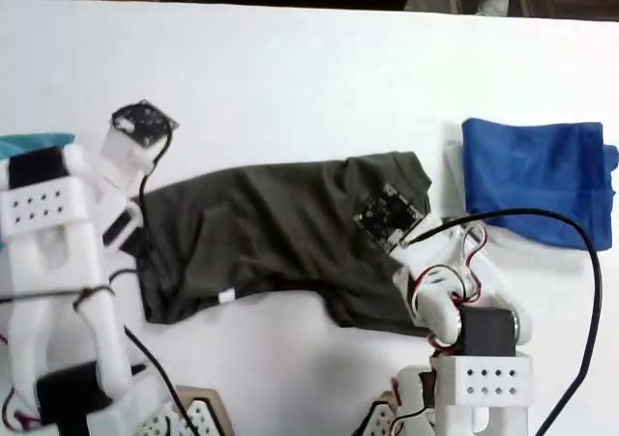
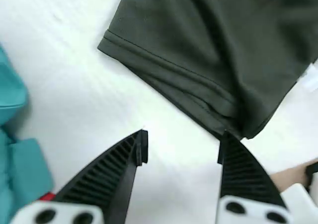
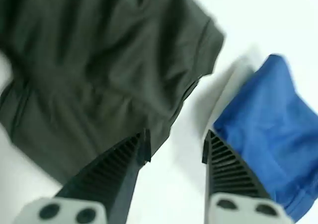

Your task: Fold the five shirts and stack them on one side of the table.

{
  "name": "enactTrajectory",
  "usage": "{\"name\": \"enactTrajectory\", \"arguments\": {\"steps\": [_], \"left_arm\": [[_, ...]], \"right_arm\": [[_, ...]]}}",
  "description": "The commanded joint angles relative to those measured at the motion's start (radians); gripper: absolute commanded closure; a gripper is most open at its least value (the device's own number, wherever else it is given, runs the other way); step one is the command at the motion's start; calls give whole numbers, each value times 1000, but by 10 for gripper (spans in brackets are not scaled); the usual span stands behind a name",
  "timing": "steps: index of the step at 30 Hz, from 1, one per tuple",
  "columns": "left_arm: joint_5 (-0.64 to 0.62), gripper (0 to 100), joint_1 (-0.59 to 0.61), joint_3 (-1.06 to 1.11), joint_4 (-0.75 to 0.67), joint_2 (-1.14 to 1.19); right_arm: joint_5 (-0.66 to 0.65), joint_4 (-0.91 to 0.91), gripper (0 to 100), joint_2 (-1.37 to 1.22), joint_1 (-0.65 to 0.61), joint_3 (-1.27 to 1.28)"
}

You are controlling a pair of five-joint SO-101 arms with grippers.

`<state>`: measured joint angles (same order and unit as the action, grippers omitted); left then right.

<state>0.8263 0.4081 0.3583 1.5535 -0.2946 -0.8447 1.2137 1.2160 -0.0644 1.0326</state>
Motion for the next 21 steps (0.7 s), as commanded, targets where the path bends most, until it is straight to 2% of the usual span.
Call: {"name": "enactTrajectory", "arguments": {"steps": [1,5,11,16,21], "left_arm": [[-115,755,-44,-18,-71,143],[-187,755,-89,-48,-117,433],[-195,755,-87,-213,-114,760],[-195,755,-48,-427,-21,881],[-196,755,-11,-799,143,994]], "right_arm": [[72,-183,823,-76,-15,49],[118,-360,822,-243,-12,87],[195,-507,822,-447,-13,87],[270,-613,822,-575,-10,94],[316,-717,822,-699,-39,94]]}}
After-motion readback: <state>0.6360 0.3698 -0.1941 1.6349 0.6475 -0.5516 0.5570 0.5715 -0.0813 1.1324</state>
